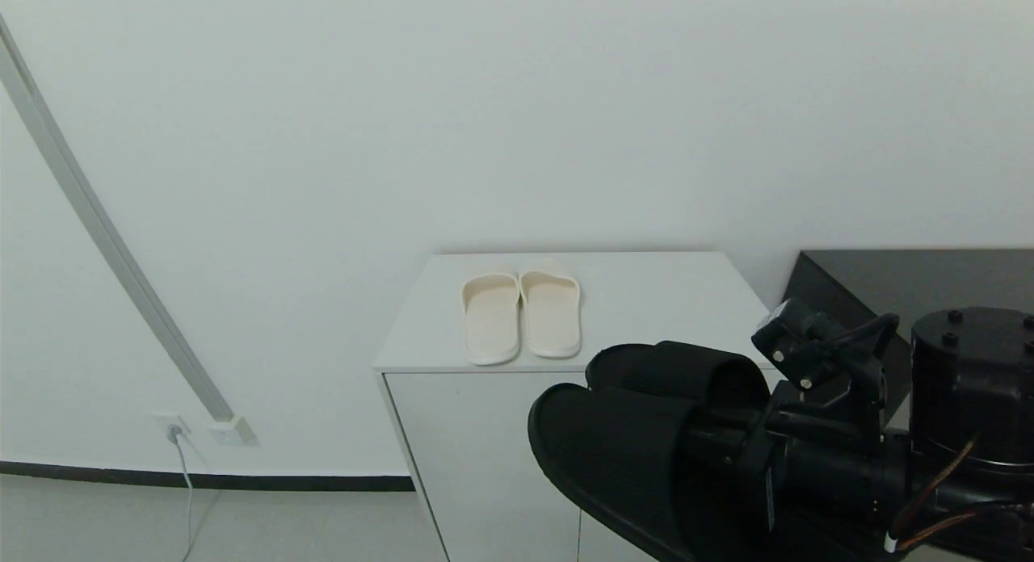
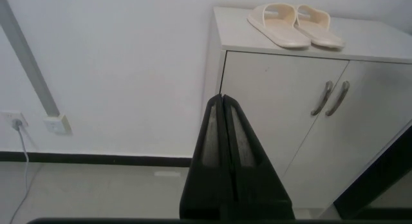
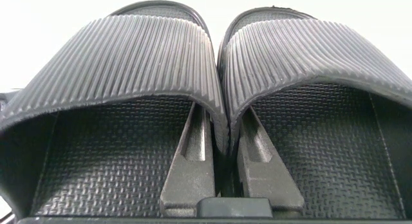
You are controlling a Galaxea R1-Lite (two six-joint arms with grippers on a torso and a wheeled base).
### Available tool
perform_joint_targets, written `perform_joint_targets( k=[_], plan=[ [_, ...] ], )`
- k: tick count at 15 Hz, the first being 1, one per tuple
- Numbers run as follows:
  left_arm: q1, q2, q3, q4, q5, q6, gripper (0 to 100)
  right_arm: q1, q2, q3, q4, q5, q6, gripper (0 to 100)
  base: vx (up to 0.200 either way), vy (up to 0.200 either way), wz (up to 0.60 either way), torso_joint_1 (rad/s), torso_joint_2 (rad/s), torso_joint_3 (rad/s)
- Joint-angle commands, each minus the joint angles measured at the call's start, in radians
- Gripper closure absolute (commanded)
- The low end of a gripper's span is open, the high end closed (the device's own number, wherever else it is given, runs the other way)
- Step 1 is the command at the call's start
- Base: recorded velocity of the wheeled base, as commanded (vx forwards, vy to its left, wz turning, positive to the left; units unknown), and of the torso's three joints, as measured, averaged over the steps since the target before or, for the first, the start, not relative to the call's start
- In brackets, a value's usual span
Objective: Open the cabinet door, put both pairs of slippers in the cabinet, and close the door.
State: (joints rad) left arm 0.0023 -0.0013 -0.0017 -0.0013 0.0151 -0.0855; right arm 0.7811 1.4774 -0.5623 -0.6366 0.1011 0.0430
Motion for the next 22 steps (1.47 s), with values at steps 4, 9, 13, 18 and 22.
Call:
perform_joint_targets(
  k=[4, 9, 13, 18, 22],
  plan=[
    [0.001, 0.001, 0.000, 0.000, 0.000, 0.000, 100, 0.001, 0.006, 0.010, -0.003, 0.002, -0.012, 100, 0.000, 0.000, 0.00, 0.000, 0.00, 0.000],
    [0.001, 0.001, 0.000, 0.000, 0.000, -0.003, 100, 0.001, 0.006, 0.009, -0.005, 0.002, -0.014, 100, 0.000, 0.000, 0.00, 0.000, 0.00, 0.000],
    [0.001, 0.001, 0.000, 0.000, 0.002, -0.005, 100, 0.006, 0.007, 0.010, -0.003, 0.002, -0.014, 100, 0.000, 0.000, 0.00, 0.000, 0.00, 0.000],
    [0.001, 0.001, 0.000, 0.000, 0.003, -0.003, 100, 0.006, 0.012, 0.018, -0.003, 0.005, -0.025, 100, 0.000, 0.000, 0.00, -0.111, 0.27, 0.147],
    [0.001, 0.001, 0.000, 0.000, 0.003, -0.003, 100, 0.007, 0.014, 0.018, -0.005, -0.001, -0.026, 100, 0.000, 0.000, 0.00, -0.212, 0.51, 0.286]
  ],
)
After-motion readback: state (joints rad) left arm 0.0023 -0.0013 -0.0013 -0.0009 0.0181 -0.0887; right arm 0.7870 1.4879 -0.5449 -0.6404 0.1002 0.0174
